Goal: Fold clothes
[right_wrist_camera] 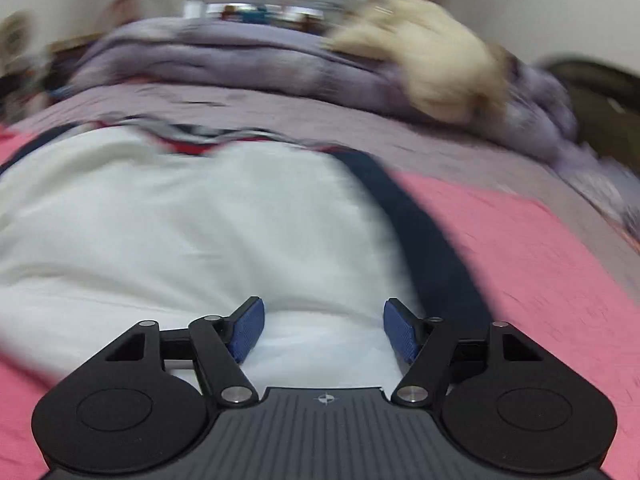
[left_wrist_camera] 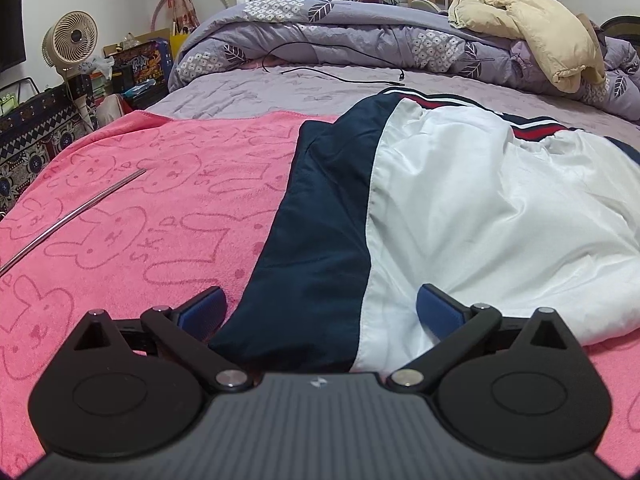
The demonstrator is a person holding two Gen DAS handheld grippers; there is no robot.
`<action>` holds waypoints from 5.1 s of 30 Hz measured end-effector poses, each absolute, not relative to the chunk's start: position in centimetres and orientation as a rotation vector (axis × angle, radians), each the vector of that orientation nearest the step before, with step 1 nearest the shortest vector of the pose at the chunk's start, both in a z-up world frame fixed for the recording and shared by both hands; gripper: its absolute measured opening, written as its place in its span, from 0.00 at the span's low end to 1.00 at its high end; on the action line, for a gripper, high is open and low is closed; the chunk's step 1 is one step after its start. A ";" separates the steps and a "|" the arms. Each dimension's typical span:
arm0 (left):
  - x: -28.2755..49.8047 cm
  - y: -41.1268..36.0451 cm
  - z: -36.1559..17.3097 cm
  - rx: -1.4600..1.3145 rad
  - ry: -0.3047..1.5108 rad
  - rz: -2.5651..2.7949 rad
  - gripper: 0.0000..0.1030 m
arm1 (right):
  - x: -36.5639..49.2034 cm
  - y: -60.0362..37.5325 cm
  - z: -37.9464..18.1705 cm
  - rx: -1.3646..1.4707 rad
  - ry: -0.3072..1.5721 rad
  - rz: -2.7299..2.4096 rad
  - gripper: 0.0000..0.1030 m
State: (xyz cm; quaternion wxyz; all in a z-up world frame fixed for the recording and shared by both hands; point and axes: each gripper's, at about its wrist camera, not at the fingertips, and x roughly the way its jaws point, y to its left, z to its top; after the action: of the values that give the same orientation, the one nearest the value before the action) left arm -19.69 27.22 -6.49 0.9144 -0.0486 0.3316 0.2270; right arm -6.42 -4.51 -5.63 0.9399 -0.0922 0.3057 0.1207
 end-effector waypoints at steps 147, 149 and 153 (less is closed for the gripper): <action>-3.8 15.0 -2.7 0.453 0.839 -0.011 0.92 | -13.5 0.3 -6.3 -0.064 0.663 0.491 0.98; -4.0 14.2 -4.9 0.554 0.780 0.010 0.94 | -13.5 0.4 -6.3 -0.066 0.663 0.489 0.98; 0.6 14.0 -5.6 0.631 0.713 0.058 0.96 | -13.3 0.3 -6.3 -0.065 0.663 0.489 0.99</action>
State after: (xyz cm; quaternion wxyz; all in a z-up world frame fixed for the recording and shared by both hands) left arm 0.59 14.04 -5.59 0.8884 0.3035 0.3432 0.0281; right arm -13.32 0.27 -6.34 0.9159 -0.0314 0.3221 0.2375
